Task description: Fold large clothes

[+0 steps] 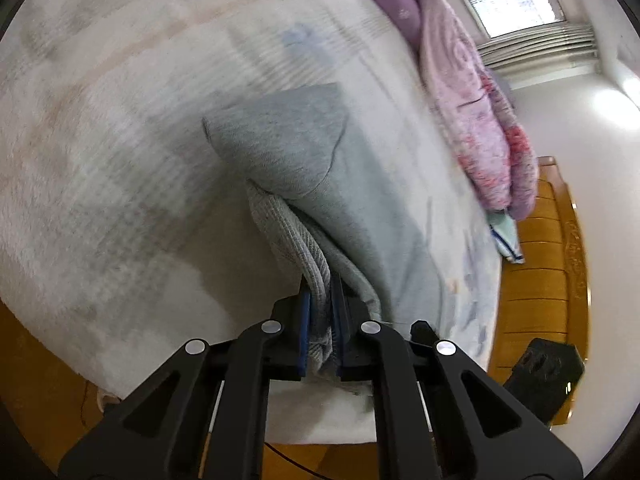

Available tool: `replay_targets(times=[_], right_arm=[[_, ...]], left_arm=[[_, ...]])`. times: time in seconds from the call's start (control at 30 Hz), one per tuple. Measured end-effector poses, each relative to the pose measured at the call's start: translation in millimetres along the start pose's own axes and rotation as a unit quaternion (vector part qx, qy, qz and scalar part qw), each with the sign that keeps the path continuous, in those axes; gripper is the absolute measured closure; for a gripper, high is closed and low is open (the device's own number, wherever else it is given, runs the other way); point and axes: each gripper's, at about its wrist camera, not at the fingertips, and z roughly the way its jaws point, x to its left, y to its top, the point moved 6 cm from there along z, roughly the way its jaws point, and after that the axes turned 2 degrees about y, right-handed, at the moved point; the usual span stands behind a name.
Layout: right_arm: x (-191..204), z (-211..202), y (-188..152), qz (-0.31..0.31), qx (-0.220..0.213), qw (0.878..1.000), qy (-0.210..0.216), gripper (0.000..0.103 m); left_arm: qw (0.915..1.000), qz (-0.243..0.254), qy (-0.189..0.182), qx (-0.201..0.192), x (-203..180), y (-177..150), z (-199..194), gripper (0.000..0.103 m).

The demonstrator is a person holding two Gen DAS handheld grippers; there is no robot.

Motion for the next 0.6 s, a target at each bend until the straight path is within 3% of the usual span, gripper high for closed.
replay_targets(times=[0.1,0.2,0.37,0.53,0.6], right_arm=[[29.6,6.0,1.1,-0.061,0.011,0.998,0.019,0.037],[44.7,22.5,4.7,-0.092,0.016,0.996,0.008,0.036],[51.9,58.5,8.1,-0.126,0.026,0.991,-0.037,0.026],[40.7,75.5,11.8,-0.138,0.015,0.986,-0.097,0.026],[36.4,85.4,14.4,-0.122,0.022,0.988,-0.093,0.026]], left_arm=[[0.9999,-0.006,-0.015,0.0,-10.4,1.8,-6.3,0.095],[0.9998,0.01,-0.017,-0.004,-25.3,5.5,-10.8,0.099],[0.9994,0.033,0.008,0.004,-24.0,8.4,-6.4,0.099],[0.999,0.045,0.001,0.005,-25.3,5.8,-8.2,0.099],[0.9989,0.047,0.002,0.005,-24.4,4.1,-7.8,0.099]])
